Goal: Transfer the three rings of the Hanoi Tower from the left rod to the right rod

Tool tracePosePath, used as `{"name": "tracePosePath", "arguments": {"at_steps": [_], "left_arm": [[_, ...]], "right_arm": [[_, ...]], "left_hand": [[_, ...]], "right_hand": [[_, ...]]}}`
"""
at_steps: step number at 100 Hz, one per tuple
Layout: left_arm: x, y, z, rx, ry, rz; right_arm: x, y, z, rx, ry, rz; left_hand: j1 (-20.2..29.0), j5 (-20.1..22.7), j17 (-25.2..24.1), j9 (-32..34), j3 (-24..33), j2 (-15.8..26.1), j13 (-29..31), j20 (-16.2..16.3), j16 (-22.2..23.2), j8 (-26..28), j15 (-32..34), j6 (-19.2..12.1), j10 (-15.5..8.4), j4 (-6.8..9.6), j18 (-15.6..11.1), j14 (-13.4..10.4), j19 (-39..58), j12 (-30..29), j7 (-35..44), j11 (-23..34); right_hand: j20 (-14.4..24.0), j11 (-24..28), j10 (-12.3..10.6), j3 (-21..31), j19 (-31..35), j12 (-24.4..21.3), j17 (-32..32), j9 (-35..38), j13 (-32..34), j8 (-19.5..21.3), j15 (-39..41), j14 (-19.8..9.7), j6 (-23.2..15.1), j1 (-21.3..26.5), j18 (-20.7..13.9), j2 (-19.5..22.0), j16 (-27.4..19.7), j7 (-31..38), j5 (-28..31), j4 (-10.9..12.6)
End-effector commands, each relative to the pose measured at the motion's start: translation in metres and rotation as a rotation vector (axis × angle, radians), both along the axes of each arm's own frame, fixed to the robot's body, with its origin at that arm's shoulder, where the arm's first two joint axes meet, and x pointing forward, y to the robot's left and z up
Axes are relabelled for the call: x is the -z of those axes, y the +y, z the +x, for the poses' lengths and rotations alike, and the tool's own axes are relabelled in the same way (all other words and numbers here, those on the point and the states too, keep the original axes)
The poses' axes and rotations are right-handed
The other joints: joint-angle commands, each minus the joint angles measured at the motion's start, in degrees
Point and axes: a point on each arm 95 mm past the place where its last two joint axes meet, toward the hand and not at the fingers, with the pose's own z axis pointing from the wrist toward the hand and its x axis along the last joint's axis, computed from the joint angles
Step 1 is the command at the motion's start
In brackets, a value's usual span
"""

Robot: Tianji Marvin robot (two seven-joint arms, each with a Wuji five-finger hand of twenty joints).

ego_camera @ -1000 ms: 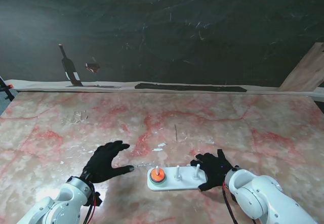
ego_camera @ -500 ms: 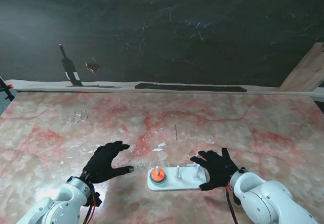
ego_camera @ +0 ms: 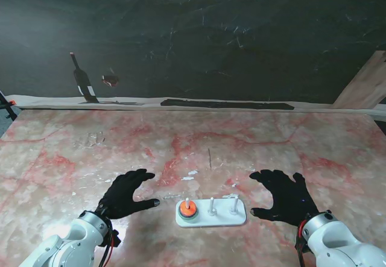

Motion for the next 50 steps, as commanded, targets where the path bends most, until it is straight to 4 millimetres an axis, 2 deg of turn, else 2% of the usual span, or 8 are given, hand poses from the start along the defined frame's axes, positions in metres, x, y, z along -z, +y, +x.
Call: {"name": "tracePosePath", "arguments": {"at_steps": [1,10,15,17,20,23,38,50], "left_arm": [[0.001,-0.004,0.0,0.02,0.008,0.0],[0.002,-0.008,0.0,0.035,0.017,-0.006],[0.003,-0.012,0.0,0.045,0.019,-0.009],[0.003,-0.013,0.0,0.049,0.019,-0.009],[0.003,-0.016,0.0,0.055,0.019,-0.008],[0.004,-0.018,0.001,0.059,0.019,-0.006],[0.01,-0.033,0.001,0.061,0.027,0.009],[0.017,-0.042,0.001,0.081,0.054,0.04]], "right_arm": [[-0.007,0.006,-0.003,0.034,-0.042,0.033],[-0.013,0.011,-0.003,0.1,-0.1,0.12],[-0.013,0.014,-0.003,0.136,-0.12,0.179],[-0.013,0.016,-0.002,0.148,-0.125,0.201],[-0.012,0.019,-0.001,0.161,-0.129,0.233],[-0.011,0.022,0.0,0.169,-0.132,0.264],[-0.001,0.034,0.007,0.178,-0.129,0.362],[0.007,0.04,0.009,0.181,-0.155,0.403]], "left_hand": [[-1.4,-2.0,0.0,0.4,-0.8,-2.0,-1.7,-0.4,-0.1,0.0,-0.7,-0.2,1.7,0.83,0.0,-0.6,-0.9,0.8,-1.5,0.9],[-1.5,-2.6,0.0,0.3,-0.6,-3.6,-1.6,-0.4,0.3,0.0,-0.1,0.6,1.9,1.15,0.0,-0.6,-0.8,2.0,-1.5,2.2],[-1.3,-3.0,0.0,0.2,-0.4,-5.1,-1.5,-0.3,0.5,0.1,0.3,1.3,1.9,1.5,0.1,-0.4,-0.7,3.1,-1.4,3.0],[-1.4,-3.2,-0.1,0.4,-0.5,-5.6,-1.5,-0.3,0.6,0.1,0.4,1.5,1.9,1.56,0.2,-0.3,-0.7,3.3,-1.4,3.2],[-1.4,-3.4,-0.1,0.4,-0.3,-6.6,-1.5,-0.3,0.8,0.1,0.7,1.9,1.9,1.75,0.3,-0.3,-0.6,4.2,-1.2,4.0],[-1.1,-3.5,-0.1,0.5,-0.2,-7.5,-1.4,-0.2,1.0,0.1,1.0,2.5,1.9,1.85,0.4,-0.2,-0.6,4.9,-1.2,4.5],[-0.3,-3.8,-0.1,0.4,-0.8,-11.4,-1.6,-1.4,1.6,-0.4,1.1,4.9,2.8,1.12,0.9,0.5,-1.7,8.5,-3.1,5.9],[-2.5,-4.3,0.5,-0.5,1.3,-14.4,-2.9,-5.4,1.2,-0.3,-3.0,5.4,2.8,5.08,1.1,0.1,-3.9,10.1,-8.4,3.4]], "right_hand": [[-2.0,2.1,-0.6,-2.8,3.4,-1.0,-0.9,1.6,2.2,-1.1,-0.7,0.4,-1.4,3.1,0.8,2.1,-0.7,0.9,1.2,0.7],[-3.9,2.5,-0.2,-5.0,6.3,-1.0,-0.7,2.3,3.0,-1.6,-0.8,0.4,-2.0,6.3,0.3,4.4,-0.6,1.7,1.7,1.0],[-4.9,2.9,-0.1,-5.8,7.6,-0.9,-0.5,3.3,4.5,-1.5,-0.4,0.8,-2.1,8.4,0.2,5.8,-0.4,3.0,4.3,1.2],[-8.0,3.0,0.0,-9.4,10.5,-0.7,-0.8,4.0,5.0,-2.5,-0.2,0.8,-1.8,10.9,0.2,7.1,-0.5,4.2,5.1,2.1],[-9.0,3.0,0.1,-10.2,11.7,-0.7,-0.7,4.5,5.4,-2.8,-0.1,0.9,-1.6,11.8,0.1,7.8,-0.5,4.7,5.6,2.3],[-13.0,2.6,0.2,-11.8,15.0,-0.8,-1.1,4.7,5.5,-3.8,-0.3,0.8,-1.3,13.3,0.0,8.8,-0.9,5.2,5.7,2.3],[-13.9,1.8,0.7,-11.8,16.1,-1.2,-0.8,4.4,4.8,-3.9,-1.1,0.9,-0.8,14.7,-0.5,10.1,-1.3,5.6,6.2,2.2],[-14.7,1.5,0.9,-12.4,15.7,-1.4,-1.3,4.7,4.3,-3.9,-1.7,1.0,-0.9,15.5,-0.6,10.4,-1.6,5.8,6.6,2.2]]}}
